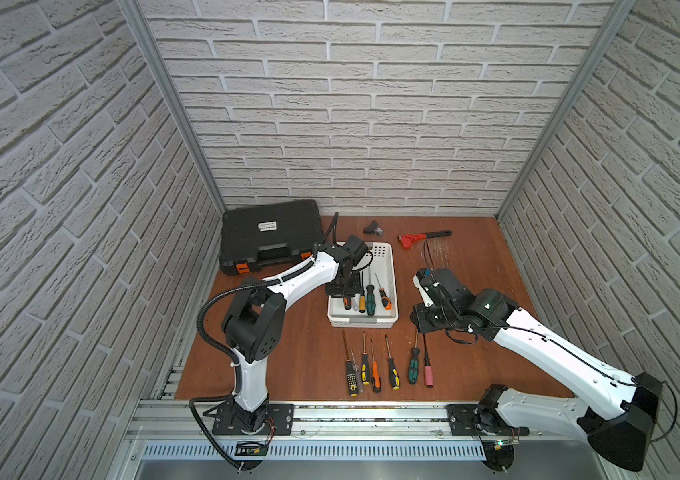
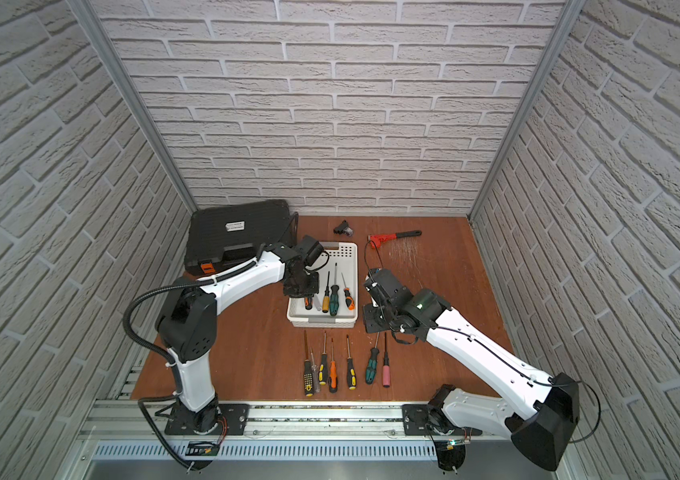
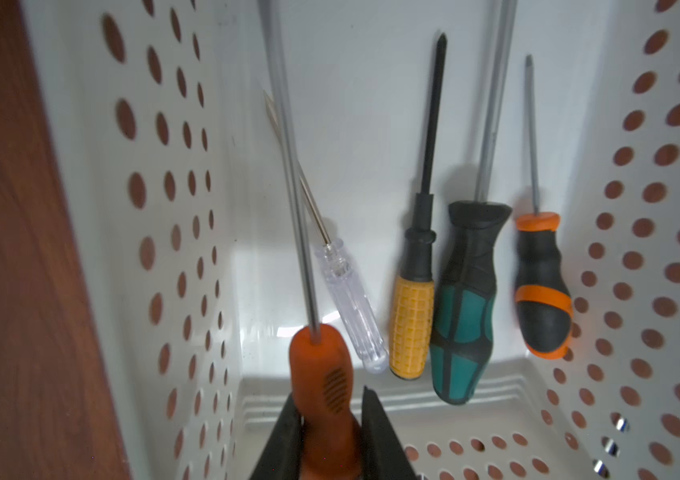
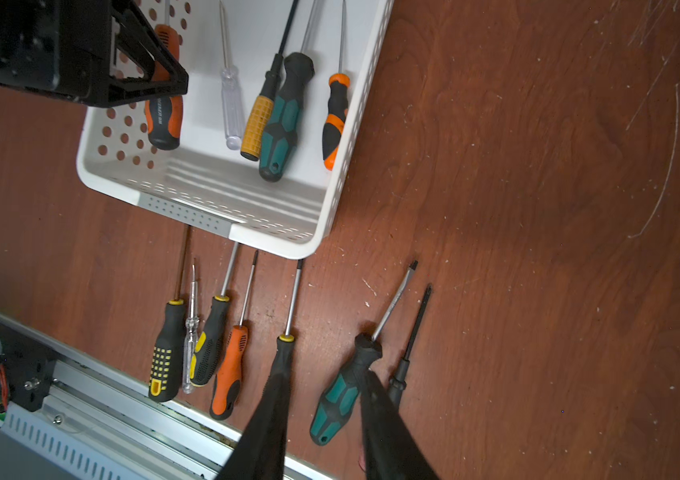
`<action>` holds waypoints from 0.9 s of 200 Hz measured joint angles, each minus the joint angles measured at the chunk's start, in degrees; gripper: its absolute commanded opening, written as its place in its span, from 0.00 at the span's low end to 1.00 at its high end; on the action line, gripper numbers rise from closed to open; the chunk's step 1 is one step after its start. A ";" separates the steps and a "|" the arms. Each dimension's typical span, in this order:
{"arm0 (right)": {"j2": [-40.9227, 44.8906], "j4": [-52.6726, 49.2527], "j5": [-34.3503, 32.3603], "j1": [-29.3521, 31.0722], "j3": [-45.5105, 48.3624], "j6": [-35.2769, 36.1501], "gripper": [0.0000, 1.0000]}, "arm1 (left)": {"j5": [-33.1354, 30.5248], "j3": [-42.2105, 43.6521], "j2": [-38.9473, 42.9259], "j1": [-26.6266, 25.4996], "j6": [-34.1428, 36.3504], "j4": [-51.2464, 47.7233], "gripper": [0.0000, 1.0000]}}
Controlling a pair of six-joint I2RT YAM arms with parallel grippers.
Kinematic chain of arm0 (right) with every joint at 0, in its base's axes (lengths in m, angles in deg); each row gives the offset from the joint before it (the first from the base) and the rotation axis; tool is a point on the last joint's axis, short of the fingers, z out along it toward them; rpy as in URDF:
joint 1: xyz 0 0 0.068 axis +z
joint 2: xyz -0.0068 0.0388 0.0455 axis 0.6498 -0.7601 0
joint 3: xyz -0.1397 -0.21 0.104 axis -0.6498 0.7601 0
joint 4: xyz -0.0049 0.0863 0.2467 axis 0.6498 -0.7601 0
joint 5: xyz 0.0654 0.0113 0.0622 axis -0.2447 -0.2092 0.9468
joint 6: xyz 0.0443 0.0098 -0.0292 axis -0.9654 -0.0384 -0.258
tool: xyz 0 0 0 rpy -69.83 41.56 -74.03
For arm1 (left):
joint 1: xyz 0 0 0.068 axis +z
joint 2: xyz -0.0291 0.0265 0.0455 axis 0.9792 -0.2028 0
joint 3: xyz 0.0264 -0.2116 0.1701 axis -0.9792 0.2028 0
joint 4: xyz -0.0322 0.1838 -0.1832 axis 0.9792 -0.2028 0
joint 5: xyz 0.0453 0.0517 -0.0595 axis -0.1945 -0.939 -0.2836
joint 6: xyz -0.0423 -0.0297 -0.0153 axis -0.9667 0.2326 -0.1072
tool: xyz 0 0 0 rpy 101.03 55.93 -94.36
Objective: Put the screwdriver in the bin
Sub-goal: 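Carry the orange screwdriver into the basket with the left gripper while the right gripper lowers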
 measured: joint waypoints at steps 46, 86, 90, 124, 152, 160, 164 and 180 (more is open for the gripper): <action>-0.35 0.83 -0.52 -0.37 6.08 -0.87 0.45 | -0.26 -0.57 -3.58 0.04 -0.57 0.70 0.10; -0.44 2.03 0.13 -0.85 8.76 -1.11 0.48 | -0.66 -0.94 -7.08 0.07 -0.92 1.86 0.10; -0.44 2.25 0.24 -0.85 9.11 -1.22 0.48 | -0.68 -0.94 -7.19 0.11 -0.94 2.01 0.11; -0.70 3.06 1.29 -0.85 11.43 -2.32 0.48 | -0.55 -0.96 -7.76 0.68 -1.33 3.30 0.11; -0.70 3.52 1.53 -0.85 11.61 -2.54 0.48 | -0.17 -1.95 -8.85 0.94 -1.36 3.80 0.11; -0.70 3.58 1.53 -0.85 11.61 -2.58 0.48 | -0.13 -2.12 -9.01 0.94 -1.36 4.04 0.11; -0.72 3.63 1.53 -0.85 11.61 -2.58 0.48 | -0.13 -2.21 -9.03 0.94 -1.33 4.07 0.12; -0.81 3.74 1.53 -0.85 11.63 -2.93 0.48 | -0.09 -2.54 -9.20 0.96 -1.33 4.15 0.14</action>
